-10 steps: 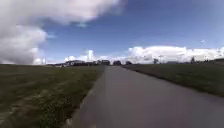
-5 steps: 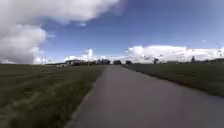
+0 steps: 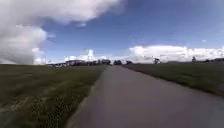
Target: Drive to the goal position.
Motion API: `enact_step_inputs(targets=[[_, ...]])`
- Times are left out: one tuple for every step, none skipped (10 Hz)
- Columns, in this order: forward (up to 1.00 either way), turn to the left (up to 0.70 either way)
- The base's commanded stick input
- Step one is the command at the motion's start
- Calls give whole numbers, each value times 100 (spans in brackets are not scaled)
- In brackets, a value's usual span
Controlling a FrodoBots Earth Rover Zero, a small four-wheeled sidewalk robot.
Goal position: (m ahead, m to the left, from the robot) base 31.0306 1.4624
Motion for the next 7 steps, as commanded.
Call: enact_step_inputs(targets=[[70, 0], [70, 0], [70, 0], [70, 0], [70, 0], [70, 0], [70, 0]])
